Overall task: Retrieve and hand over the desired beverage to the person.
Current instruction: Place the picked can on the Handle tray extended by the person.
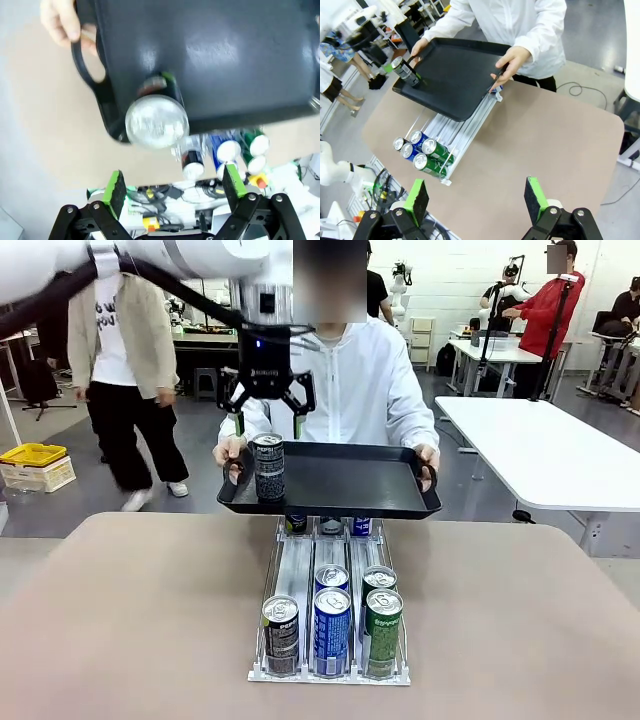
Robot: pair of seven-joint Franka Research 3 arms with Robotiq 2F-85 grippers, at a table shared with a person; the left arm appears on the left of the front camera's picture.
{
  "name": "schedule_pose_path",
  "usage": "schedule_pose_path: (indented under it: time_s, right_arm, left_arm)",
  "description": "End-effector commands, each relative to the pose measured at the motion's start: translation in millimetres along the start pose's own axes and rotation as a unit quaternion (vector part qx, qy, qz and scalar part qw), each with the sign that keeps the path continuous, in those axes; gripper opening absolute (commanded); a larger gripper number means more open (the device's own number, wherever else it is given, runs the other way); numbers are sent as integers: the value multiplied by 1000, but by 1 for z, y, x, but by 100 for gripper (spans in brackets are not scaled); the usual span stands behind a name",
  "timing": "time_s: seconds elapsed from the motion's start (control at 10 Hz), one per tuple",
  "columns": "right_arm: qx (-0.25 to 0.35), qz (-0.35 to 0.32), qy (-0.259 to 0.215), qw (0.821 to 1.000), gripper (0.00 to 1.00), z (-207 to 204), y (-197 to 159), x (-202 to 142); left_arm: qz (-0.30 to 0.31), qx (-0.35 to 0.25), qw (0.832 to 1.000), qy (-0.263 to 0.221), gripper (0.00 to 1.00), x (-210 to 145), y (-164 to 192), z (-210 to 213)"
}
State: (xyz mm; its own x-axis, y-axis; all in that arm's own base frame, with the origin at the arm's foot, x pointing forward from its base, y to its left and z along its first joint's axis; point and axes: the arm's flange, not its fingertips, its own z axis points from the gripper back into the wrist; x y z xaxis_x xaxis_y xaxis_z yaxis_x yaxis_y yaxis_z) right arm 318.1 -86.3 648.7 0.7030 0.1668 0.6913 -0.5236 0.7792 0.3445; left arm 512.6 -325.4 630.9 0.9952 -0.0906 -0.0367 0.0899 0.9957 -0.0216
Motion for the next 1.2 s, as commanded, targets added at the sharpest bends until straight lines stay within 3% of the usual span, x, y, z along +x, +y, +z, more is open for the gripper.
schedule_pose_path:
  time_s: [0.0,0.3,0.5,0.9,1.1]
  right_arm:
    - [16,3,-8,1000,100,0,-1,2]
    - [16,3,-8,1000,100,0,-1,2]
    - [16,3,-8,1000,100,0,-1,2]
    - [16,3,-8,1000,100,0,-1,2]
    - [16,3,-8,1000,100,0,-1,2]
  left_arm:
    - [-24,-6,999,-23,100,-59,0,45]
    - [-68,-54,996,-1,100,-110,-1,45]
    - [-73,-47,996,1,100,-133,-3,39]
    - [-72,5,997,30,100,-141,3,24]
    - [-62,-9,998,29,100,-138,-8,28]
